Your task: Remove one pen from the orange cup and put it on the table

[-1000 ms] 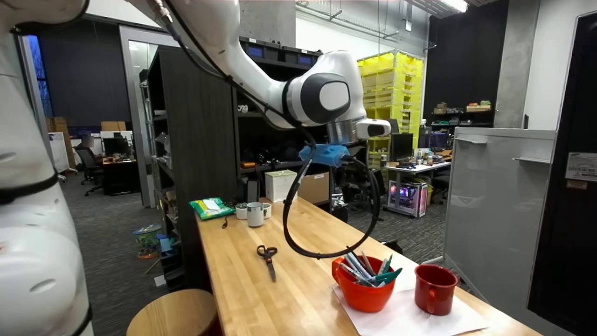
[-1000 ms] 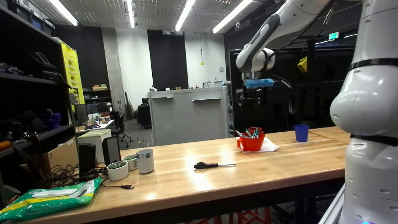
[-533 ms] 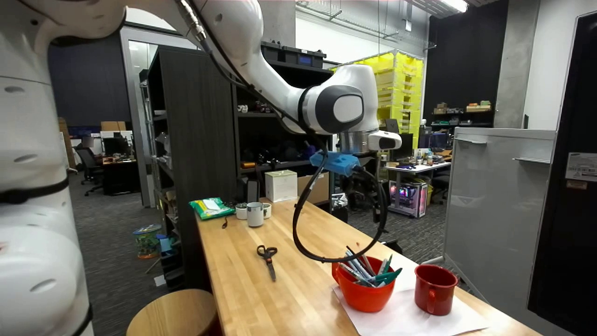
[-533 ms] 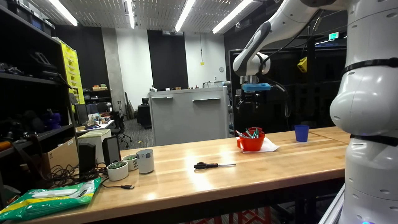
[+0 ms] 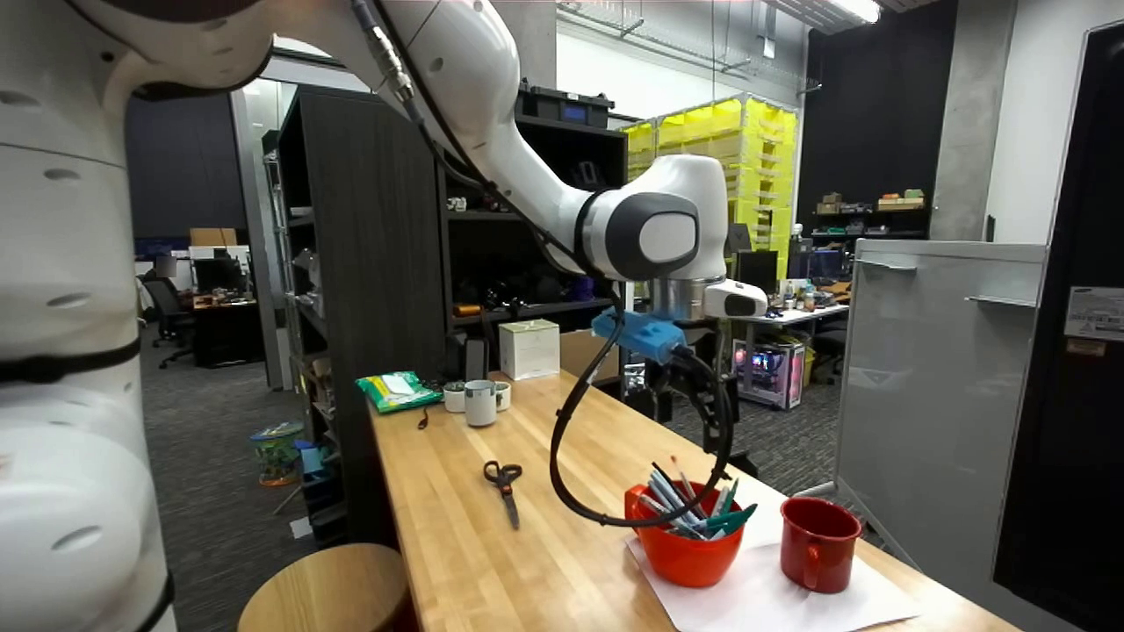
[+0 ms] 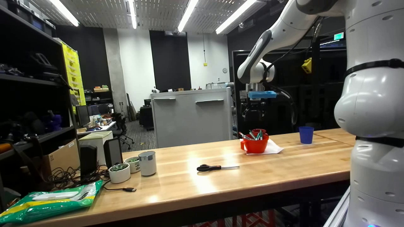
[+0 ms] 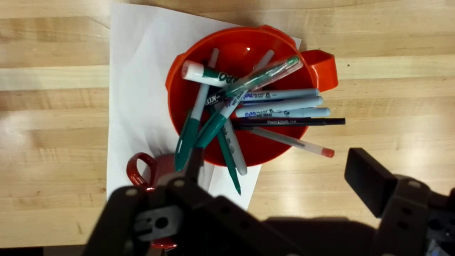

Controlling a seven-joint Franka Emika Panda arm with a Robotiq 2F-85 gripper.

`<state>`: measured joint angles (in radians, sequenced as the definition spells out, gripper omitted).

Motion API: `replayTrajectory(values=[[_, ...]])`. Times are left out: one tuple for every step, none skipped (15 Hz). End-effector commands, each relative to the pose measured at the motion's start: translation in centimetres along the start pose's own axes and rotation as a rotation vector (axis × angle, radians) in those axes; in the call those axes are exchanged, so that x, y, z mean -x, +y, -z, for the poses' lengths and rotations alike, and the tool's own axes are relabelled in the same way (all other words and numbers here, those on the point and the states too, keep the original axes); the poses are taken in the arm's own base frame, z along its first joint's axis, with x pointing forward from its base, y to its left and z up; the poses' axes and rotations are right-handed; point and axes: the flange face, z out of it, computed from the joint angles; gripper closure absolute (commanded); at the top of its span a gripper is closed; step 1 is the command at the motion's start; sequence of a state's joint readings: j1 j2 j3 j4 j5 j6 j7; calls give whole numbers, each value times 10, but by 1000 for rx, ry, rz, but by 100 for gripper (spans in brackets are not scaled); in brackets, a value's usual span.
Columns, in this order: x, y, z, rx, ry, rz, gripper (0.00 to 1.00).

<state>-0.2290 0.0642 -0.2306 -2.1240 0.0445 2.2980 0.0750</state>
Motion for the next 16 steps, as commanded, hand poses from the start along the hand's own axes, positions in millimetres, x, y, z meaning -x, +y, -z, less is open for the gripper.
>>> replayTrajectory(values=[[-1, 4, -11, -3, -16, 1, 0], [0, 5, -15, 0, -20, -3, 0], [3, 8, -18, 4, -24, -8, 0], [0, 3, -14, 10, -25, -5, 0], [1, 5, -17, 11, -29, -7, 0], [1, 5, -19, 12, -31, -9, 0], [1, 6, -20, 13, -32, -10, 0], [1, 6, -20, 13, -31, -10, 0], [1, 6, -20, 13, -31, -10, 0], [1, 6, -20, 13, -31, -10, 0], [1, 6, -20, 13, -31, -10, 0], [1, 6, -20, 13, -31, -10, 0], [1, 6, -20, 13, -31, -10, 0], [1, 6, -20, 13, -30, -10, 0], [1, 6, -20, 13, -30, -10, 0], [1, 6, -20, 13, -30, -10, 0]])
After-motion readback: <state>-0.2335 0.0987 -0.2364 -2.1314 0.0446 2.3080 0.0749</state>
